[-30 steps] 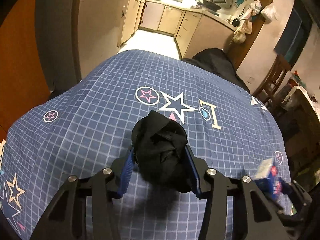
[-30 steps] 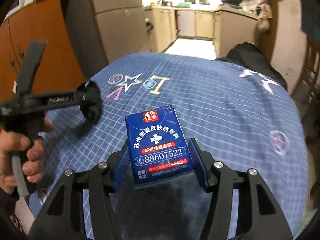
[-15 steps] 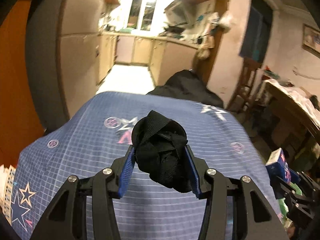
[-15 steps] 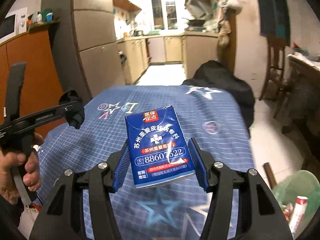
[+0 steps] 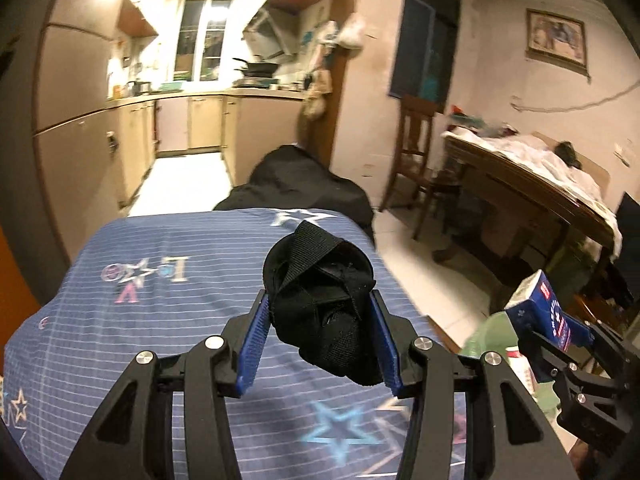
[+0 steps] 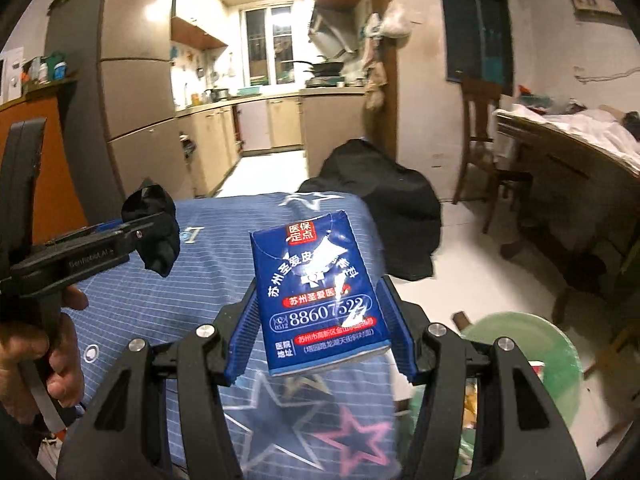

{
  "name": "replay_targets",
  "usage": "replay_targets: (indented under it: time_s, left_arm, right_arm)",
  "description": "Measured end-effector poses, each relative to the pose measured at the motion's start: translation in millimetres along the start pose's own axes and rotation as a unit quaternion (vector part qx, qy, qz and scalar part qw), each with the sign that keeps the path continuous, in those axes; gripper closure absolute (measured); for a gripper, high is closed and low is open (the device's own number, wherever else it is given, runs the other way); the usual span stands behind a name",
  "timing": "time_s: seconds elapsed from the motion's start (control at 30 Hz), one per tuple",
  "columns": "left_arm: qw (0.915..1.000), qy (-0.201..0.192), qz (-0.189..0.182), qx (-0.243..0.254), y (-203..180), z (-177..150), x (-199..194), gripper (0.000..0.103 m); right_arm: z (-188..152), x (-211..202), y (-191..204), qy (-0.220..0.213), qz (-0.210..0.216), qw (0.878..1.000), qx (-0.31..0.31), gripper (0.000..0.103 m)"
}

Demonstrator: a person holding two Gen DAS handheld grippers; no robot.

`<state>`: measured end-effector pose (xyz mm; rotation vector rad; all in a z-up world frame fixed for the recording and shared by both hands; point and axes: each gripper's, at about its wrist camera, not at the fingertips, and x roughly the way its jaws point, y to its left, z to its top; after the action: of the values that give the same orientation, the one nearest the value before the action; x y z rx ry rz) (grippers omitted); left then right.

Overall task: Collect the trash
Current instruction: 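Carry the black cloth and blue card box over the green bin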

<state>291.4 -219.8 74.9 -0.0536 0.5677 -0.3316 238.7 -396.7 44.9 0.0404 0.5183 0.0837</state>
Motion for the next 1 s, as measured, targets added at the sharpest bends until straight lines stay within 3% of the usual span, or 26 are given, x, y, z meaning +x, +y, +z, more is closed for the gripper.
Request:
replay_targets:
  time_s: [0.37, 0.63, 1.0]
  left_arm:
    - [0.9950, 0.023, -0.070, 0.067, -125, -10, 28, 0.053]
    - [0.9892, 0.038, -0.106, 0.094, -178, -15, 50, 0.053]
    - [0.9753, 0.083, -0.156, 0.133, -245, -34, 89, 0.053]
  right_arm:
    - [-8, -31, -69, -0.001, -0.064, 0.997, 0.032, 0.048]
    - [-19, -45, -121, 0.014, -0.106, 0.993, 0.056, 0.048]
    - [-43, -44, -176, 0.062, -0.126, 0.985, 0.099, 0.048]
